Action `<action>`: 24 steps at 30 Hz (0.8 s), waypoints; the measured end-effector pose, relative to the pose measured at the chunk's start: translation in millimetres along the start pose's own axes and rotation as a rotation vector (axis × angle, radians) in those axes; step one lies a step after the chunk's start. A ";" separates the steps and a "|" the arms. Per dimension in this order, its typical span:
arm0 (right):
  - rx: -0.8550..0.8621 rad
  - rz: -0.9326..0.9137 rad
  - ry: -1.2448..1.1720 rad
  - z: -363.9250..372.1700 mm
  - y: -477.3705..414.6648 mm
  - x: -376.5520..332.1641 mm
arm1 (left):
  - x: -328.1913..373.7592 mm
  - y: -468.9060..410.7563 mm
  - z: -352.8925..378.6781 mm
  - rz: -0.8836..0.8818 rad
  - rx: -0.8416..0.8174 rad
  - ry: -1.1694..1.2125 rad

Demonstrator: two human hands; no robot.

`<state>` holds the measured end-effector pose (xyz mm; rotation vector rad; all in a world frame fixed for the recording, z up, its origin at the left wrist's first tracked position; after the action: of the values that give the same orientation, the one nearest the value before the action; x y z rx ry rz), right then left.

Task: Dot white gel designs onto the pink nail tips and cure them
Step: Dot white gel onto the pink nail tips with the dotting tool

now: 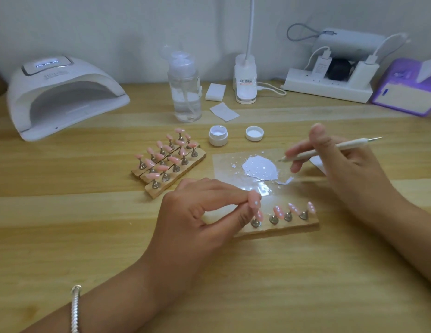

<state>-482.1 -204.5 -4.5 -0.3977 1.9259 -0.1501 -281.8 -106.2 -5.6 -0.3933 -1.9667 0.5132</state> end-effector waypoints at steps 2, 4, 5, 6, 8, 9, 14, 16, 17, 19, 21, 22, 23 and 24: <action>-0.019 -0.038 0.023 3.8 -1.8 3.4 | 0.6 -0.3 -0.2 0.007 0.000 0.000; -0.016 -0.077 0.045 5.6 -3.1 5.1 | 0.9 0.0 -0.3 0.011 0.002 -0.002; -0.015 -0.088 0.056 5.9 -3.7 6.1 | 1.0 0.2 -0.4 0.011 0.004 -0.001; -0.016 -0.091 0.067 6.1 -4.1 7.4 | 1.1 0.3 -0.3 0.012 0.006 -0.001; -0.027 -0.076 0.069 6.4 -4.8 10.6 | 1.3 0.2 0.0 0.012 0.007 -0.005; -0.034 -0.064 0.060 7.0 -4.9 11.7 | 1.0 -0.2 0.2 0.010 0.007 -0.005; -0.054 -0.060 0.065 10.8 -4.9 11.8 | 0.0 -1.0 0.8 0.012 0.008 -0.007; -0.051 -0.054 0.056 10.2 -5.1 12.6 | 0.1 -0.7 0.8 0.012 0.007 -0.010; -0.050 -0.049 0.049 9.8 -5.3 12.9 | 0.1 -0.6 0.7 0.011 0.007 -0.012; -0.050 -0.049 0.050 9.6 -5.5 13.3 | 0.0 -0.6 0.5 0.012 0.009 -0.014; -0.057 -0.052 0.050 10.2 -5.6 13.7 | 0.0 -0.7 0.8 0.021 0.010 -0.015; -0.059 -0.054 0.051 10.2 -5.7 13.7 | -0.1 -0.7 0.8 0.024 0.011 -0.014; -0.059 -0.057 0.054 10.1 -5.8 13.8 | -0.1 -0.7 0.9 0.025 0.012 -0.013; -0.057 -0.058 0.057 9.8 -5.9 14.2 | -0.2 -0.9 1.0 0.024 0.012 -0.012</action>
<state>-476.6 -214.1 -19.0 -0.4929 1.9786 -0.1460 -282.7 -107.3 -5.6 -0.4080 -1.9718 0.5437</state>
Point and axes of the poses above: each hand's wrist, its own y-axis away from the middle knuckle, its own z-axis out of the palm, x = y × z, the point moved 5 cm from there along -y, towards the middle knuckle, and after that the axes turned 1 degree about y, right-handed, at the moved point
